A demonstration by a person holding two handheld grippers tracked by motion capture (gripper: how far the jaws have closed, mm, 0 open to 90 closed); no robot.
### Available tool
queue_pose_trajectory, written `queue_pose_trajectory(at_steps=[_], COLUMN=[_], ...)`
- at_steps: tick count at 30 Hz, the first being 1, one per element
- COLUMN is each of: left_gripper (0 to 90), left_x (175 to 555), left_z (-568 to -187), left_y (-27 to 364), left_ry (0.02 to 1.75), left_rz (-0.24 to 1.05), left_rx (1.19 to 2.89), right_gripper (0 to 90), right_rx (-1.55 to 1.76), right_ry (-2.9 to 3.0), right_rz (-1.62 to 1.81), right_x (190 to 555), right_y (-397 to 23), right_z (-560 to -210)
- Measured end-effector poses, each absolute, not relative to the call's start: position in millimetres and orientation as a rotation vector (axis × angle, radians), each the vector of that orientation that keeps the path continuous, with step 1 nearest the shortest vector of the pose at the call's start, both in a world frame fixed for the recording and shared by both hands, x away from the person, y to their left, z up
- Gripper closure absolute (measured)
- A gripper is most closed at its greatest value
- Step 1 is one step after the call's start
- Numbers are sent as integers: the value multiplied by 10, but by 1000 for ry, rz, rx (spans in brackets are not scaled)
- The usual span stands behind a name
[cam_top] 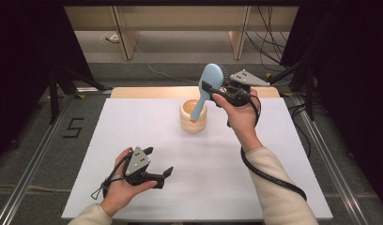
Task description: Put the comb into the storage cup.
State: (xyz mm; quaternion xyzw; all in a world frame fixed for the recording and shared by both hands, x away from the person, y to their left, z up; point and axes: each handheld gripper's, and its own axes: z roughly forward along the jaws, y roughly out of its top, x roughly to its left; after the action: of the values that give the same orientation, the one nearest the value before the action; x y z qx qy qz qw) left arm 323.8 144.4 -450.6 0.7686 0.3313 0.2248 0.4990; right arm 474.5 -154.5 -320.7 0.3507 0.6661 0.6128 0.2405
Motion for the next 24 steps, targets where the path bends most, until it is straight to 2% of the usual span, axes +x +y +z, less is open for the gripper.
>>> queue_pose_trajectory(at_steps=[24], left_gripper=[44], left_x=[3241], left_z=[-4509], left_y=[1441], left_ry=[802], left_rz=[542], left_rx=[1860], right_gripper=[505], right_rx=[983], right_ry=[1782], right_rz=[1665], right_x=[4832], right_y=[-1561], right_z=[-3176])
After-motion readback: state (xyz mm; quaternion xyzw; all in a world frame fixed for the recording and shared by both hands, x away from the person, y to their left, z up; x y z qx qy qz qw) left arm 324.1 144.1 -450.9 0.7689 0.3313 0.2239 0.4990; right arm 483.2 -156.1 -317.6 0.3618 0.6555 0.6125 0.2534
